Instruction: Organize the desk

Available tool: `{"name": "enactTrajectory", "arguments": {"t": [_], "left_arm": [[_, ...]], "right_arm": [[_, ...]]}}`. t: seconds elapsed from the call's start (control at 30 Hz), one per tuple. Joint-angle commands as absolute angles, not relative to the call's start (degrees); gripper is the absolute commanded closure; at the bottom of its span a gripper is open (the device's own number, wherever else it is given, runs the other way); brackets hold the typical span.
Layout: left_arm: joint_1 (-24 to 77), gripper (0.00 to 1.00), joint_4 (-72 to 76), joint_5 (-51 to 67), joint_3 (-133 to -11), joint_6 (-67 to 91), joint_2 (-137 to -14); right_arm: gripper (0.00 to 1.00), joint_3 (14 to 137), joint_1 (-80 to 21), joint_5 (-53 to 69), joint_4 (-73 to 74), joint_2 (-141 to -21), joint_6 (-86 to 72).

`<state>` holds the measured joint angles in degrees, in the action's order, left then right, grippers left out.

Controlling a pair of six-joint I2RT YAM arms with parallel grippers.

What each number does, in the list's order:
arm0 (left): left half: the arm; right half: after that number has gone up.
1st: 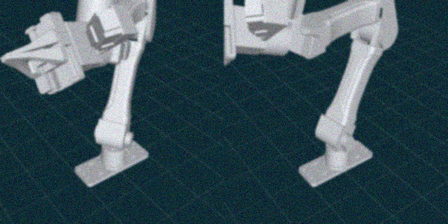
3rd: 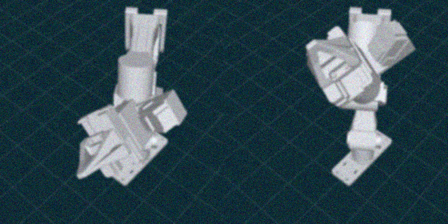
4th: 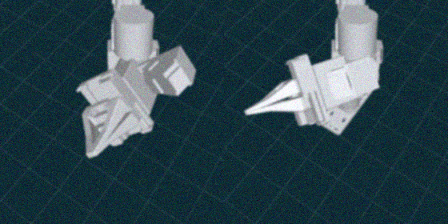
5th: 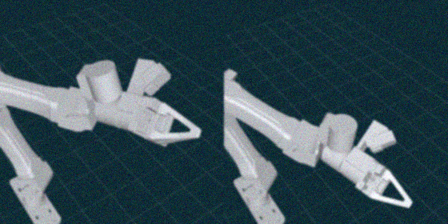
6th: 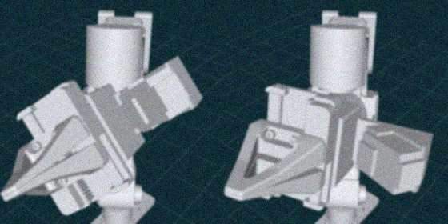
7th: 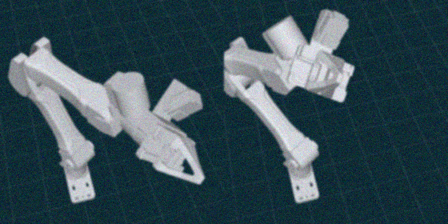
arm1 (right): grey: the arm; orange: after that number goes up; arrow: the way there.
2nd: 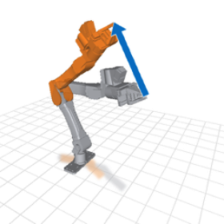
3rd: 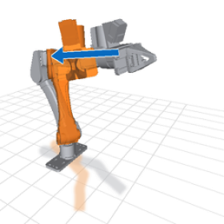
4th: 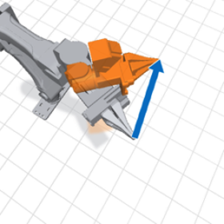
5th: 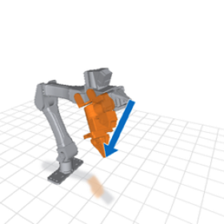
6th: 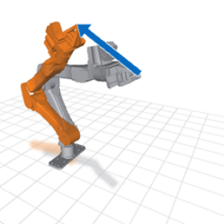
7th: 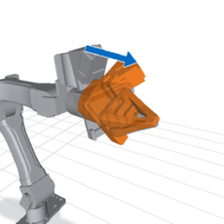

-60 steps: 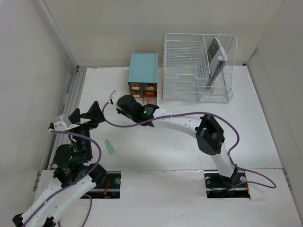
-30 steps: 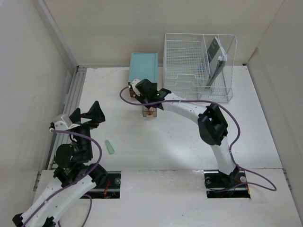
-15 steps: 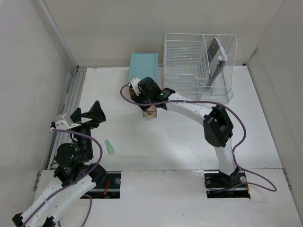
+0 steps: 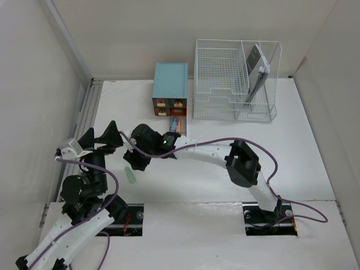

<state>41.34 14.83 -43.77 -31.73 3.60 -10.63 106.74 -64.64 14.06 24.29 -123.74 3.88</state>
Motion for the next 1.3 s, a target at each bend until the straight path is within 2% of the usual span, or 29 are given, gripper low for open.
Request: {"name": "enactTrajectory", "arguments": {"t": [0.0,0.47,0.77,1.27], "left_arm": [[41.3,0.06,17.8,-41.7,-31.5,2.7,-9.9],[41.3,0.07,20.0,-35.2,-30.3,1.1,-6.0],[41.3,0.08,20.6,-31.3,-29.3,0.0,-3.7],[41.3,0.08,21.1,-29.0,-29.3,-0.5,-2.5]], "right_arm": [[0.45,109.8,-67.0,9.4,26.4,-127.4,2.9],[0.45,117.2,-70.5,5.1,28.7,-135.7,-1.3],[0.45,119.5,-71.0,7.4,29.3,-136.3,-2.4],[0.45,121.9,-71.0,4.2,28.1,-138.6,-8.3]]}}
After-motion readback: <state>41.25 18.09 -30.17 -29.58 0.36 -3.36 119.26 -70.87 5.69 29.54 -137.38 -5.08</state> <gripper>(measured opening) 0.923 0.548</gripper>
